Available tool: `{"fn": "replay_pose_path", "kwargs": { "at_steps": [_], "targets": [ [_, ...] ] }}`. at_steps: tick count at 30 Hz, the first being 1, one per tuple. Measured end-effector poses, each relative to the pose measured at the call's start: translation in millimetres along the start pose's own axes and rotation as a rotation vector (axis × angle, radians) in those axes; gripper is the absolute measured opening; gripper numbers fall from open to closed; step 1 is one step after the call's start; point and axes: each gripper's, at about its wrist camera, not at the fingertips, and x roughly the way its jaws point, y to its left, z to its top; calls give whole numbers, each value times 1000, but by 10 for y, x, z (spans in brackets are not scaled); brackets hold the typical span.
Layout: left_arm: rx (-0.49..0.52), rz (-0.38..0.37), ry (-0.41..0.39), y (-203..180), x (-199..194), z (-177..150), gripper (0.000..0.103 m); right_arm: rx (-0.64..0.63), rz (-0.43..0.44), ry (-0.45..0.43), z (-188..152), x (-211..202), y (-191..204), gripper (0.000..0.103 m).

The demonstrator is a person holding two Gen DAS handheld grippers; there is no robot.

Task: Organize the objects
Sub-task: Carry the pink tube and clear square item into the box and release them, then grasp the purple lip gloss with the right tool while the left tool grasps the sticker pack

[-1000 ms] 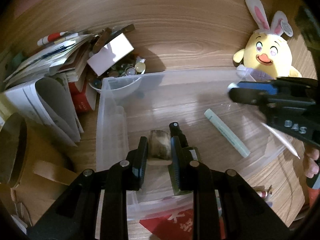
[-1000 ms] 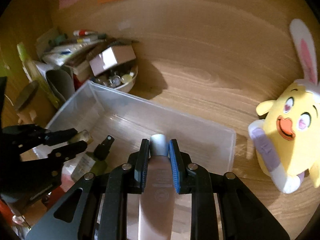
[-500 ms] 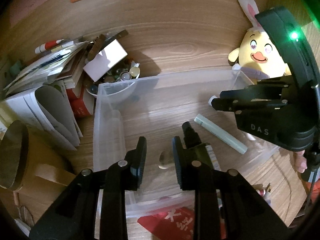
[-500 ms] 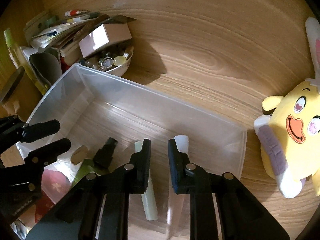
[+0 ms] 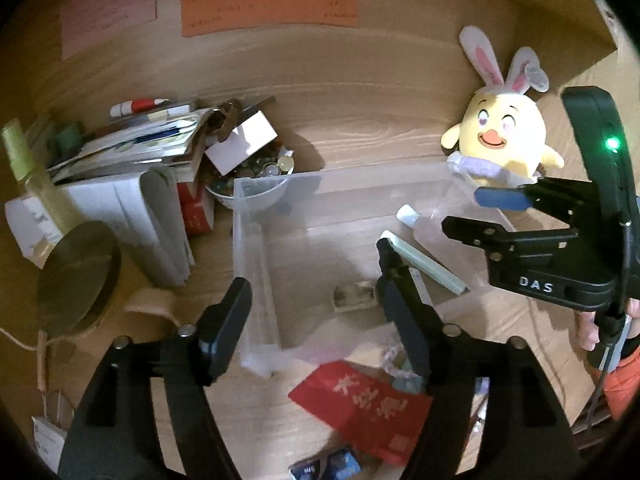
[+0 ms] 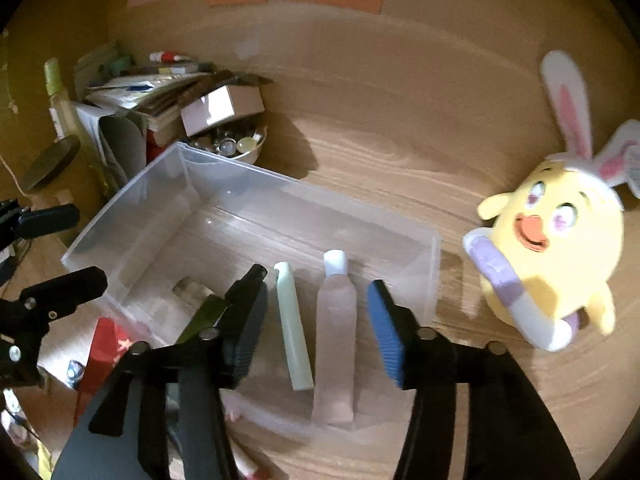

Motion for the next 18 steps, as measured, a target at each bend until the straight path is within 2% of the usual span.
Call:
{"fn": "replay_pose_path", "kwargs": {
  "at_steps": [2,3,5,8,12,18],
  "targets": [
    [10,3,-10,-5,-84,-53,81,-8,-20,-26,-52,-107,34,61],
    [16,5,-15,-9,-119,-74,82,-9,-23,-41,-77,-167,46,67],
    [27,10,-22,-16,-202,-125,88,-3,-17,-64,-128,-282,52,71],
    [21,1,-30,-3,-307,-188,91,13,-20,-84,-203,-419,50,80],
    [-1,-7,-29,80,-453,-301,91,19,-29,-112,-328,-593,87,81],
    [-36,35,-29,257,-650,-559,92,45,28,-133,-525,-778,137,81]
  ]
}}
